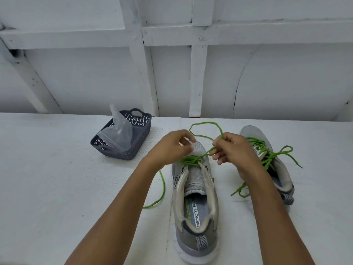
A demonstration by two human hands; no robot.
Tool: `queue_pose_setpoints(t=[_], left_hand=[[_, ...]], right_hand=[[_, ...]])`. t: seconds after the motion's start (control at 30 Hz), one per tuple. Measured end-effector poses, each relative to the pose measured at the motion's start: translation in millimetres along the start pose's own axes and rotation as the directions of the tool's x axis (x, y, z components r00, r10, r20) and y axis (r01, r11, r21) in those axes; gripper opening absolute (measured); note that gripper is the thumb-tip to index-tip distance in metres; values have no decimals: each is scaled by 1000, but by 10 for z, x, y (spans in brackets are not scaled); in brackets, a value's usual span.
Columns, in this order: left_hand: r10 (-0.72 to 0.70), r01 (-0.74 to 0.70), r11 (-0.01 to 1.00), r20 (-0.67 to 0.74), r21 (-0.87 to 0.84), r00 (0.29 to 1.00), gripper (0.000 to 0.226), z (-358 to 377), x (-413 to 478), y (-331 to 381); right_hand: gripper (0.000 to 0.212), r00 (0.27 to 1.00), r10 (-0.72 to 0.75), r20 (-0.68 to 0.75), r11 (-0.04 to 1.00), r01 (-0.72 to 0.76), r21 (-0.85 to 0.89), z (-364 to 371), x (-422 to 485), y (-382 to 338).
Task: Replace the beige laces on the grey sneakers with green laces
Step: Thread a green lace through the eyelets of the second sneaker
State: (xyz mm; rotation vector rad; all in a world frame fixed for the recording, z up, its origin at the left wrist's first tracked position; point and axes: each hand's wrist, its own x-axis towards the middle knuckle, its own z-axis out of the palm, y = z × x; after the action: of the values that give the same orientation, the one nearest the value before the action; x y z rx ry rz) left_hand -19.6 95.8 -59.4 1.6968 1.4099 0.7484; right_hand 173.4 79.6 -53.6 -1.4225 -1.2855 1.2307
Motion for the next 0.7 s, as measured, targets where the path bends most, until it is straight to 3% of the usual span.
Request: queue_pose_setpoints(t=[0.1, 0.3, 0.5, 0.6, 0.7], left_hand=[[-24, -21, 942, 130, 335, 991, 8, 35, -31, -75], [57, -67, 933, 40, 353, 998, 9, 80, -37, -65], [161, -177, 893, 75, 414, 984, 7, 124, -18, -35], [93, -104, 953, 53, 283, 994, 9, 125, -8, -57], [11, -3, 995, 88, -98, 996, 12, 101, -51, -136]], right_hand=[[15, 998, 61, -26, 998, -60, 21, 3, -8, 0], [15, 997, 74, -27, 995, -72, 70, 19, -24, 24], [15, 996, 67, -59, 992, -60, 115, -40, -56, 33], [15, 997, 62, -41, 991, -57, 122, -68, -97, 44], [14, 998, 58, 3, 993, -58, 101, -99, -138, 91]])
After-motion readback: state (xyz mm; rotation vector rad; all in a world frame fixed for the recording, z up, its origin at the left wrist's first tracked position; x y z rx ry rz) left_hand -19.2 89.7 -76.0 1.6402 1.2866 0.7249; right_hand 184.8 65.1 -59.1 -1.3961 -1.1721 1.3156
